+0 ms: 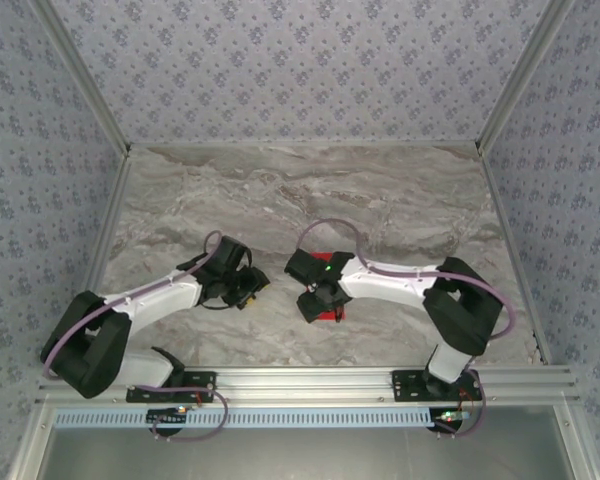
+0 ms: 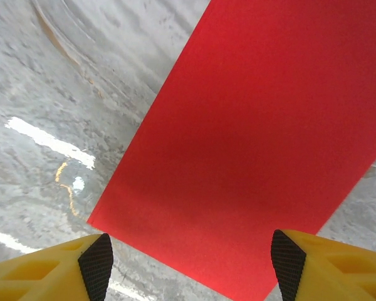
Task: Fold a paper plane with a square sheet of paper (pick it up from the middle)
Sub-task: Fold the triangle a second time at the center of the table.
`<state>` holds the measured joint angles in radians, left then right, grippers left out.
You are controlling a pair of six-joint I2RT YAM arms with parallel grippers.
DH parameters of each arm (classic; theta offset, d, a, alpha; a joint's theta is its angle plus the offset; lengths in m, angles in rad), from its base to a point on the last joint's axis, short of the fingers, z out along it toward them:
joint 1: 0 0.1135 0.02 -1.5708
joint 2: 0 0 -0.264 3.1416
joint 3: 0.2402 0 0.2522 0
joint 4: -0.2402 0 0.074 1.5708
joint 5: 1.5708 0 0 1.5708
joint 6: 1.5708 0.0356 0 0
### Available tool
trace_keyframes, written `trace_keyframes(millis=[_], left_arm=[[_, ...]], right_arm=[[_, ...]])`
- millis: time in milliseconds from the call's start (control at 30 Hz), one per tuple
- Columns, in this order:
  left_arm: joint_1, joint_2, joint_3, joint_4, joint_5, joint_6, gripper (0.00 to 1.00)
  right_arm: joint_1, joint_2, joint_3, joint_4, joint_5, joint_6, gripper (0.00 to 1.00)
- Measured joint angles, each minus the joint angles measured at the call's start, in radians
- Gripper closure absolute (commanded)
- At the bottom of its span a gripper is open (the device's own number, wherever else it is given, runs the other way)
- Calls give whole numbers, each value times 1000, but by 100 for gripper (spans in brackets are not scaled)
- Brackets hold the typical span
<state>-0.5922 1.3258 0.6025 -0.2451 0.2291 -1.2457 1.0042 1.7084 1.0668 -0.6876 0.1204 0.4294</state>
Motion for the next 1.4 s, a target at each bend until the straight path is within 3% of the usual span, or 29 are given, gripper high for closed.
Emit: trace_keyframes(millis=[533,800,1067,1400], left_arm=[[18,-11,-24,-6,21,6,52],[18,-11,-24,-6,21,6,51],[19,-11,-32,24,56,15,51],[-16,-1,-37,199,151,31,51]], right_arm=[[2,81,26,2,-9,16,20],[-19,90,27,10,-50,26,32],[-138,26,-60,103,-219,-1,37],[-285,-13,-142,193,-459,-24,45]])
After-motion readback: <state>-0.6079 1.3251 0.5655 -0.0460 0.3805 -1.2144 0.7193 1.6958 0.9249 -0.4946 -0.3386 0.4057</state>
